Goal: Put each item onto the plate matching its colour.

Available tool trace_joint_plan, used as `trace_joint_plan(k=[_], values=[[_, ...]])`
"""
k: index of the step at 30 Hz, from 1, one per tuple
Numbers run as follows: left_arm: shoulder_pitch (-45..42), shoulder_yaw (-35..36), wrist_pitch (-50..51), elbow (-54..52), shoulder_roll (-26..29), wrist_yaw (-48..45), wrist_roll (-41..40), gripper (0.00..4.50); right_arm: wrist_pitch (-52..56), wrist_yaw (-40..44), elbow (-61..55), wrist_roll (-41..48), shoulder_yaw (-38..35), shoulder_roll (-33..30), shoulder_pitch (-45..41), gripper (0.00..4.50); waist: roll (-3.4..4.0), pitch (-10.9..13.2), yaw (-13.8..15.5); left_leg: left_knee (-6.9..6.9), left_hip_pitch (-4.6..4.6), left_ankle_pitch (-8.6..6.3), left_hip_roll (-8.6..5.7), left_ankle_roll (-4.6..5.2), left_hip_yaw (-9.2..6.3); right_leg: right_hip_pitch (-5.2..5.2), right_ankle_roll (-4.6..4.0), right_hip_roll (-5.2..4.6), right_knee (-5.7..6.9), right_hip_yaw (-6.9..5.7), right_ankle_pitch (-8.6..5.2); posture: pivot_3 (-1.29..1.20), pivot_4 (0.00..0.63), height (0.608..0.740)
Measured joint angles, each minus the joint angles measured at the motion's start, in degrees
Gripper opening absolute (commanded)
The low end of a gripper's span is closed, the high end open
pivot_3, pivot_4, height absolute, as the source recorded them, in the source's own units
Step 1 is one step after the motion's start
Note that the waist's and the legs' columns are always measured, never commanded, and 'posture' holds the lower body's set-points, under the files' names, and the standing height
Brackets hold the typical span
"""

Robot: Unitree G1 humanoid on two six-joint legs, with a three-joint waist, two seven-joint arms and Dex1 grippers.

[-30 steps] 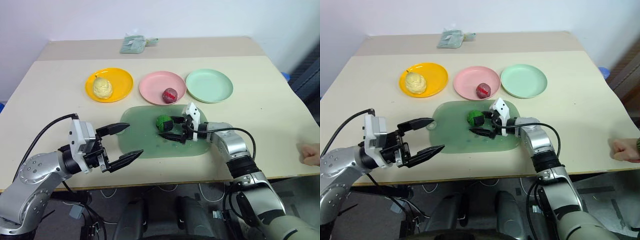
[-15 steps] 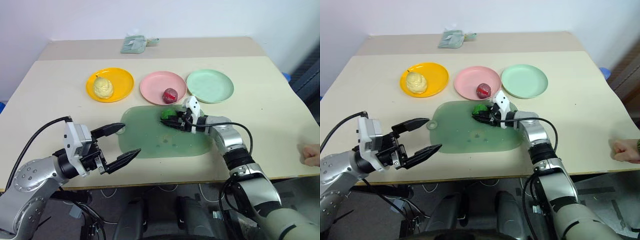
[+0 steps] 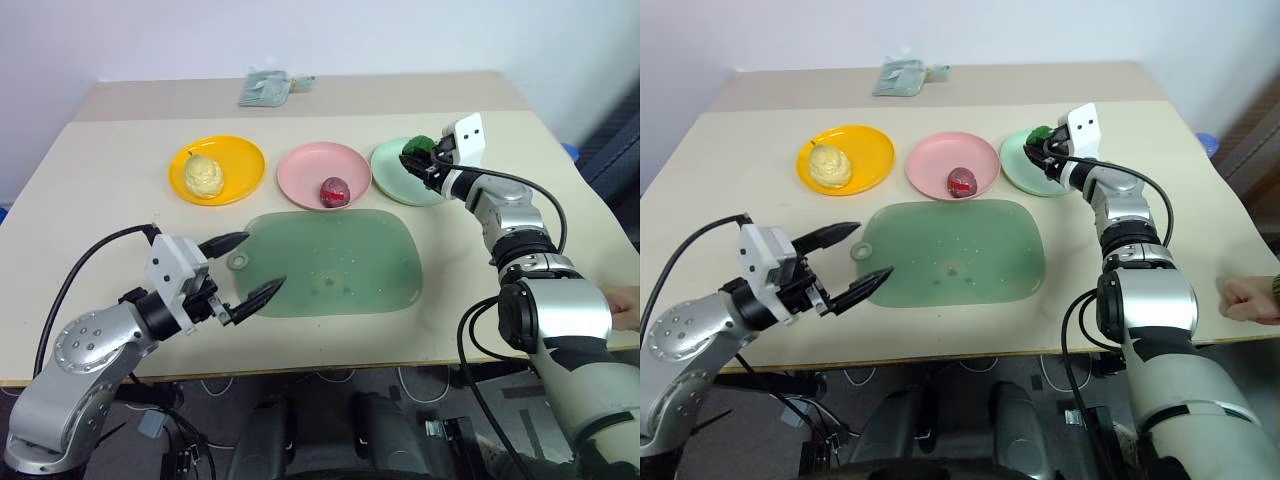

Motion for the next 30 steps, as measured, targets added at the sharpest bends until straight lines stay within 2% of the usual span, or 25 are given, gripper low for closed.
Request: trace_joint_plan(k=[5,6,12,17,19,22,26,30], values=[[-2.22,-1.7,-1.19,2.4,-2.02,2.35,4.46,4.5,0.04,-3.55,2.36,-3.75,0.52,0.62,0.01,4.22,0.01,0.0,-0.08,-0.01,-0.01,0.0,0.0,0.0,0.0,0.0,0.01,0.01,0.01,0.01,0.01,0.0,0.15,0.74],[-2.76,-1.96,-1.92,3.13,-2.53,2.44,5.1,4.5,0.04,-3.47,2.37,-4.23,0.51,0.66,0.01,4.46,0.01,0.0,-0.07,0.0,0.0,0.0,0.0,0.0,0.0,0.0,0.02,0.02,0.02,0.01,0.01,0.0,0.15,0.74],[-5.9,-3.33,-6.71,7.99,-7.43,3.42,7.73,4.5,-2.7,-2.93,2.23,-5.0,-0.42,0.08,0.02,4.46,0.01,0.0,0.02,0.01,-0.01,0.0,0.0,0.01,0.02,0.0,0.12,0.01,0.01,0.01,0.07,0.0,0.15,0.74],[-5.34,-4.64,-7.6,10.03,-9.34,4.68,10.05,4.5,-5.0,7.53,-5.64,-2.24,-1.48,-2.08,2.77,4.46,0.01,0.0,-0.02,0.0,0.0,0.0,0.03,0.02,0.0,0.0,0.25,0.04,0.03,0.0,0.14,0.0,0.15,0.74],[-4.89,-4.53,-7.97,10.8,-9.31,4.6,10.75,4.5,-4.29,11.72,-13.7,-0.12,-1.87,-2.92,7.59,4.46,0.0,0.0,0.23,0.01,0.0,-0.01,0.03,0.03,-0.03,0.04,0.27,0.04,0.02,-0.02,0.15,0.0,0.15,0.74],[-3.61,-3.61,-9.38,12.81,-9.64,4.31,10.74,4.5,2.43,14.37,-34.7,4.0,-2.11,-3.64,21.55,4.46,0.0,-0.01,0.56,0.02,-0.03,-0.02,0.02,0.05,-0.07,0.05,0.28,-0.03,0.01,-0.04,0.14,0.0,0.15,0.74],[-0.47,0.49,-11.67,12.97,-10.7,3.8,8.71,4.5,16.4,13.94,-61.32,9.04,-4.5,-8.22,40.86,4.46,0.03,0.0,0.76,0.05,-0.05,-0.03,0.01,0.06,-0.04,0.01,0.07,-0.26,0.01,-0.03,0.02,0.0,0.15,0.74],[2.73,2.62,-11.33,12.63,-8.93,1.17,6.41,4.5,27.32,11.8,-79.33,14.93,-10.21,-11.54,52.34,4.46,0.04,-0.01,0.3,0.07,0.02,-0.04,0.04,0.05,-0.03,0.03,0.0,-0.23,0.01,-0.02,-0.02,0.0,0.15,0.74]])
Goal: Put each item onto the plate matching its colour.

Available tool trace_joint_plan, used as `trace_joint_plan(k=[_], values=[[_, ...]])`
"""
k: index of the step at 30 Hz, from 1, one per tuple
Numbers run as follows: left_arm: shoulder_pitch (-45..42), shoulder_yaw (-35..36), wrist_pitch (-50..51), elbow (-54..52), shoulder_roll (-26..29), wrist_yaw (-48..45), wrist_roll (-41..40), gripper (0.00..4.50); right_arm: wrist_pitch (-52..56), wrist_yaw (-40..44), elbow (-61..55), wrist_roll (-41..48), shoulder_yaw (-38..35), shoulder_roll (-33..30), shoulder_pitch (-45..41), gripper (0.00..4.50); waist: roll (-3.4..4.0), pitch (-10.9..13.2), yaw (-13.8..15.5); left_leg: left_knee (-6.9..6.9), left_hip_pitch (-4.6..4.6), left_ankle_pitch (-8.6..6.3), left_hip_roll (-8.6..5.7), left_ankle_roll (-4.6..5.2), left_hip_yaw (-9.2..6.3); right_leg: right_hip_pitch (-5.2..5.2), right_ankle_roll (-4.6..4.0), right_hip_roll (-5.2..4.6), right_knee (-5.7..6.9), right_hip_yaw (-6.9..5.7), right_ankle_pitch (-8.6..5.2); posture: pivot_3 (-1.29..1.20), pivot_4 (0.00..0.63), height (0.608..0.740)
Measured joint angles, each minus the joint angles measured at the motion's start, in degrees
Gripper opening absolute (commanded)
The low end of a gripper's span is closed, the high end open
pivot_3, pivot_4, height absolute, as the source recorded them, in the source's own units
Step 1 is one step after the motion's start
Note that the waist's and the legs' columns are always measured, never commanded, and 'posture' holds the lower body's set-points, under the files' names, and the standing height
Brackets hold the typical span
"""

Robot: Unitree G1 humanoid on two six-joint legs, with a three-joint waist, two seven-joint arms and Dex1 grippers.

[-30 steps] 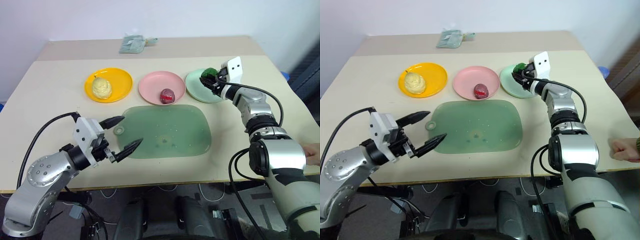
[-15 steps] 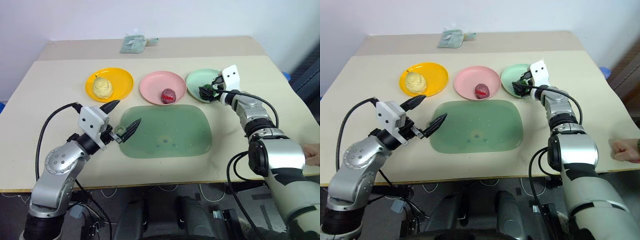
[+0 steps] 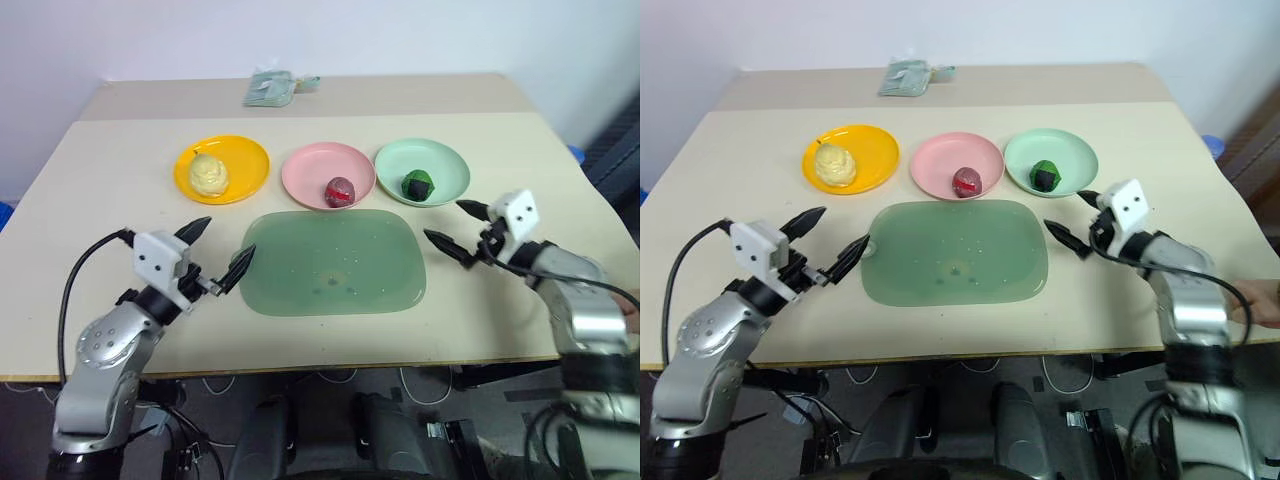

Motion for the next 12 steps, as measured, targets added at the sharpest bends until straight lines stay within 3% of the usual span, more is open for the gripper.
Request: trace_joint_plan(k=[6,12], values=[[1.57,0.72,0.0,-0.14,2.4,-3.44,-2.34,4.5,7.54,-2.15,-11.76,4.81,-4.85,-0.86,9.46,4.46,-0.01,-0.02,0.27,0.02,-0.03,0.0,0.0,0.0,0.01,0.0,-0.06,0.14,-0.07,0.0,-0.06,0.0,0.15,0.74],[1.2,1.69,0.59,-0.14,3.03,-4.93,-3.99,4.5,10.39,-4.23,-15.07,6.84,-6.96,-0.87,11.88,4.46,-0.01,-0.02,0.27,0.05,-0.03,0.0,0.0,0.0,0.02,0.01,-0.06,0.17,-0.07,0.0,-0.07,0.0,0.15,0.74]])
